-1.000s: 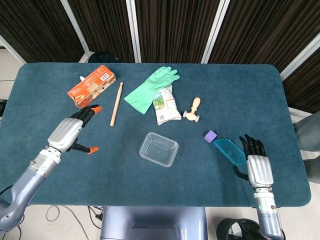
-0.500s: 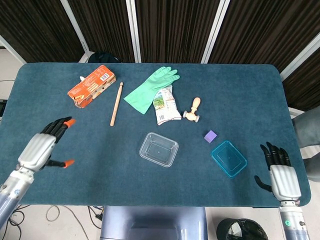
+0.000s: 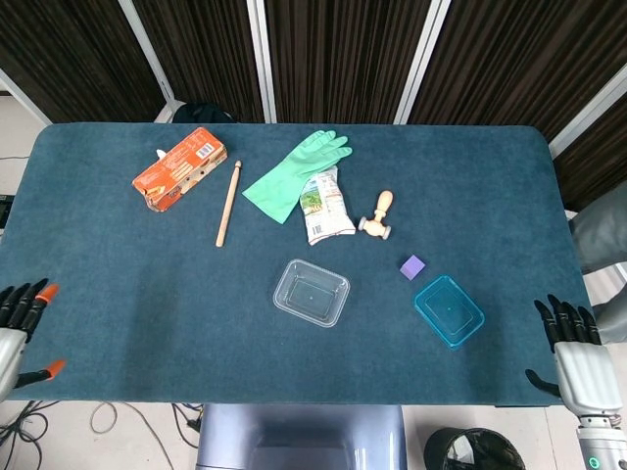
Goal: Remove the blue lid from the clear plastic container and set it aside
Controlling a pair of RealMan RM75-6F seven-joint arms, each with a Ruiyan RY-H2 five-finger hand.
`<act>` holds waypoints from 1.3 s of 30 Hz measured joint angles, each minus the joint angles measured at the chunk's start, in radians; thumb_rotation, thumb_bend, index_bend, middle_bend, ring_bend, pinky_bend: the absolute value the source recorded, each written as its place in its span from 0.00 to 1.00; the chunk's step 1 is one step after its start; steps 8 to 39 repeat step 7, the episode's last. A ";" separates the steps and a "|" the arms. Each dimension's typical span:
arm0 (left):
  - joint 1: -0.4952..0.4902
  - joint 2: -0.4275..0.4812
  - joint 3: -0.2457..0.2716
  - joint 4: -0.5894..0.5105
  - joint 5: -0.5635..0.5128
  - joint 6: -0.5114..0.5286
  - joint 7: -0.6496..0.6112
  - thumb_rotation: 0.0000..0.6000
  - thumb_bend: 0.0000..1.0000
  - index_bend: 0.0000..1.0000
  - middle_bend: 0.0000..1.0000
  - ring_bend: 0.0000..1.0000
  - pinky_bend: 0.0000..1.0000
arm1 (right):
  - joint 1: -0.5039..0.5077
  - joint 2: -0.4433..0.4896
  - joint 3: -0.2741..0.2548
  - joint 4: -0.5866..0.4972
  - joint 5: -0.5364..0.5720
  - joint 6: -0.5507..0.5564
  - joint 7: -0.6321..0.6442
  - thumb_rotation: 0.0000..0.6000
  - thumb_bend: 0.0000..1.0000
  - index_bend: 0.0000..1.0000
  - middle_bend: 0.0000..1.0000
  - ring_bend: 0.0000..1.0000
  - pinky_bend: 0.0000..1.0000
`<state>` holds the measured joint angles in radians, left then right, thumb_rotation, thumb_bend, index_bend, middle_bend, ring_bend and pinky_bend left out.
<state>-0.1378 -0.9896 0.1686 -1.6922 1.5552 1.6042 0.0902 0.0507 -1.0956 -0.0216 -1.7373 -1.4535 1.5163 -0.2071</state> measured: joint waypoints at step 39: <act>0.054 -0.039 -0.031 0.080 -0.004 0.068 -0.041 1.00 0.03 0.00 0.00 0.00 0.00 | -0.030 0.011 0.013 0.005 0.022 0.037 0.042 1.00 0.21 0.00 0.00 0.00 0.00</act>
